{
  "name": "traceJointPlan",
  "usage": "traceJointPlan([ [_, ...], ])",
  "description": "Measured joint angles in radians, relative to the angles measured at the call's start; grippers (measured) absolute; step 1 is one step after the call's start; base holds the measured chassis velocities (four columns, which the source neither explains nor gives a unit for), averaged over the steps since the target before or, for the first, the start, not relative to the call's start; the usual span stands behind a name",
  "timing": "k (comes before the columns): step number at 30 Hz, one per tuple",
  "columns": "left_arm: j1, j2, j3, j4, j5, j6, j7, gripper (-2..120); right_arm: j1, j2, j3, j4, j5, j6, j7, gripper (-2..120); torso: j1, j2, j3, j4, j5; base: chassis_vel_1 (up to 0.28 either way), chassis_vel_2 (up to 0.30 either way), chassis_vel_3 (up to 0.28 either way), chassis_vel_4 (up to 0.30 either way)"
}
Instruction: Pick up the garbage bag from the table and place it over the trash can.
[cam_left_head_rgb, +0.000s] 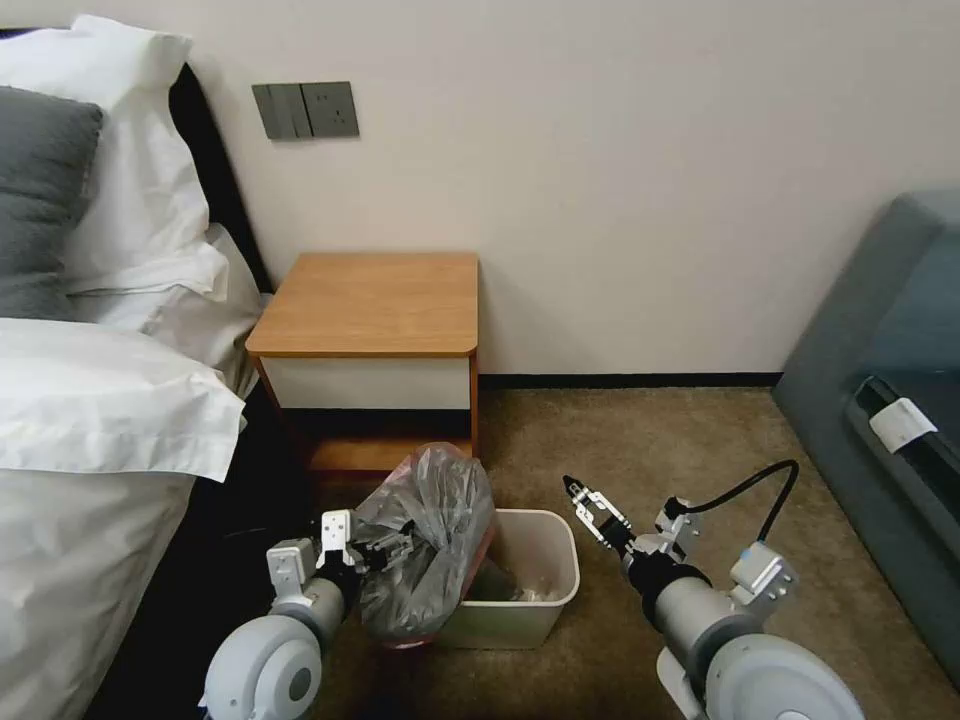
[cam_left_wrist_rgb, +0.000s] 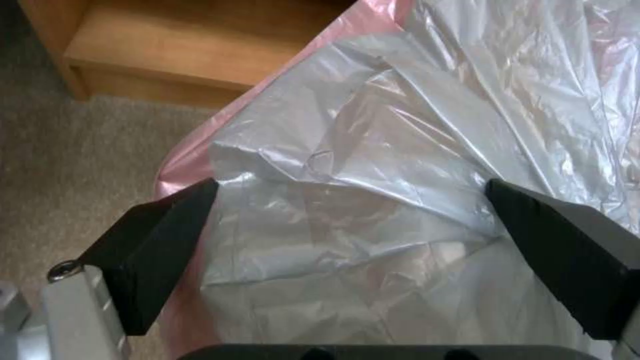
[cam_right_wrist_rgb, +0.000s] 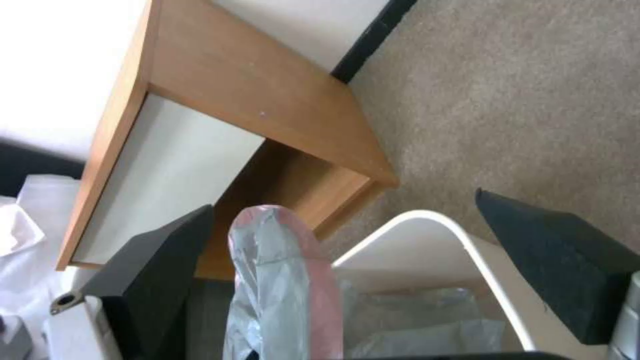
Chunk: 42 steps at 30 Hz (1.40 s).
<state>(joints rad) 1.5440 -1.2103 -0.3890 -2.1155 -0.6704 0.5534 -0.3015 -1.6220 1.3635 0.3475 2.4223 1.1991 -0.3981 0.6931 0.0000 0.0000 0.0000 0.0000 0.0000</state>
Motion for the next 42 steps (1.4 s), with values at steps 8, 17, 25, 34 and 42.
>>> traceJointPlan([
  [8, 0.001, -0.002, 0.018, -0.012, 0.032, -0.001, 0.002, 100, -0.002, 0.003, 0.002, 0.0, -0.008, 0.002, 0.0, 100, 0.0, 0.0, 0.0, 0.0, 0.0, 0.0, 0.0, 0.0, 0.0],
  [17, -0.001, -0.011, 0.052, -0.014, 0.057, -0.001, 0.002, 100, -0.002, 0.003, 0.006, -0.006, -0.017, 0.009, 0.0, 100, 0.0, 0.0, 0.0, 0.0, 0.0, 0.0, 0.0, 0.0, 0.0],
  [25, 0.007, -0.02, 0.075, -0.03, 0.083, -0.001, -0.004, 100, 0.0, 0.008, 0.008, -0.014, -0.025, 0.015, 0.002, 100, 0.0, 0.0, 0.0, 0.0, 0.0001, 0.0, 0.0, 0.0, 0.0],
  [34, 0.0, -0.011, 0.062, -0.041, 0.103, -0.002, -0.044, 100, 0.004, 0.023, -0.002, -0.028, -0.035, 0.015, -0.012, 100, 0.0, 0.0, 0.0, 0.0, 0.0, 0.0, 0.0, 0.0, 0.0],
  [42, -0.023, -0.014, 0.07, -0.001, 0.103, 0.005, -0.051, 100, 0.003, 0.028, -0.004, -0.034, -0.04, 0.014, -0.015, 100, 0.0, 0.0, 0.0, 0.0, 0.0, 0.0, 0.0, 0.0, 0.0],
])
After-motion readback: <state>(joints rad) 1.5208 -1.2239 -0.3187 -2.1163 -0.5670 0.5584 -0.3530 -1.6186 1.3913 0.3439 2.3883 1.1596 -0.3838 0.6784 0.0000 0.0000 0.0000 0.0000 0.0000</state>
